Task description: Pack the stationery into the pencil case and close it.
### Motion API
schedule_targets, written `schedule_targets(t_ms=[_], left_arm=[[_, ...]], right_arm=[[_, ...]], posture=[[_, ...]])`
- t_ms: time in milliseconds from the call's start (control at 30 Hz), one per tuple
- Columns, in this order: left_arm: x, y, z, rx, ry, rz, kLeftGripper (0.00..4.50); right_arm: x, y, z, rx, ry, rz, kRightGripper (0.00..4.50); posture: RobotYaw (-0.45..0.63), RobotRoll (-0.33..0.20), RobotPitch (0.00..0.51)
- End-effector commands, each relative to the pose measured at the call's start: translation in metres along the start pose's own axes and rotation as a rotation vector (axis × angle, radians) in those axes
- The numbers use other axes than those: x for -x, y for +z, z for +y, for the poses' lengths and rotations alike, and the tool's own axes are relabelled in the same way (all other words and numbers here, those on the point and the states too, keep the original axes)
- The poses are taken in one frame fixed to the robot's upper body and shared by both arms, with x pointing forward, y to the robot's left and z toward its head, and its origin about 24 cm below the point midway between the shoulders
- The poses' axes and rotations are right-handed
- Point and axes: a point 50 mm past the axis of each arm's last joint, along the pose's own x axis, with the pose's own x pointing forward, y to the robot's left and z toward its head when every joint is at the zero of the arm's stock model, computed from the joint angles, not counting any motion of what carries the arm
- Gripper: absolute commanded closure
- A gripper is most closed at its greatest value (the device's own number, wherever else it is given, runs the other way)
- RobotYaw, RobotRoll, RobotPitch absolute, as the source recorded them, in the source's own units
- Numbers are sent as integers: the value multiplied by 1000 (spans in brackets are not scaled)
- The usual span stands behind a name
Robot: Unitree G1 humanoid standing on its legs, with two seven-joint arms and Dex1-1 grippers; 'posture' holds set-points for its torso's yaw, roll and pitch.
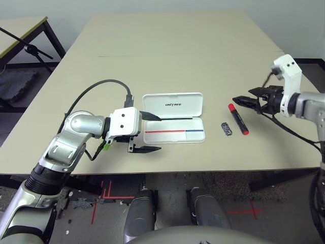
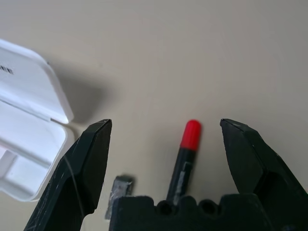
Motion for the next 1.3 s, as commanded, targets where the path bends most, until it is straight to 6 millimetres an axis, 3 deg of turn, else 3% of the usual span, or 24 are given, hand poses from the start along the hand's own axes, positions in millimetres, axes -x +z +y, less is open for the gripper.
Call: schedule_targets(t_ms=[33,400,833,967,1233,1300], left_arm=[[-4,-6,-2,-4,-16,34,32],[-8,-10,-2,-7,-24,37,32],[-13,-5,-6,-30,-37,31,32],[-13,-4,-7,-31,-36,33,0],[-16,-4,-6,-38,-43,33,0],[-17,-3,-6,-40,-46,33,0]], right_arm=[[3,-4,0,-23,-74,73,0],[-5,-37,-16,-48,-181,198,0],[-37,-60,-19,-69,-160,254,0],[-37,-61,-22,-62,-171,258,918],[-34,-56,-28,-39,-197,224,3884],[-33,-53,-29,-23,-212,208,3992]], posture=[[-65,0,96],[-68,0,95],[-51,0,90],[-47,0,91],[-61,0,88],[-61,0,88]])
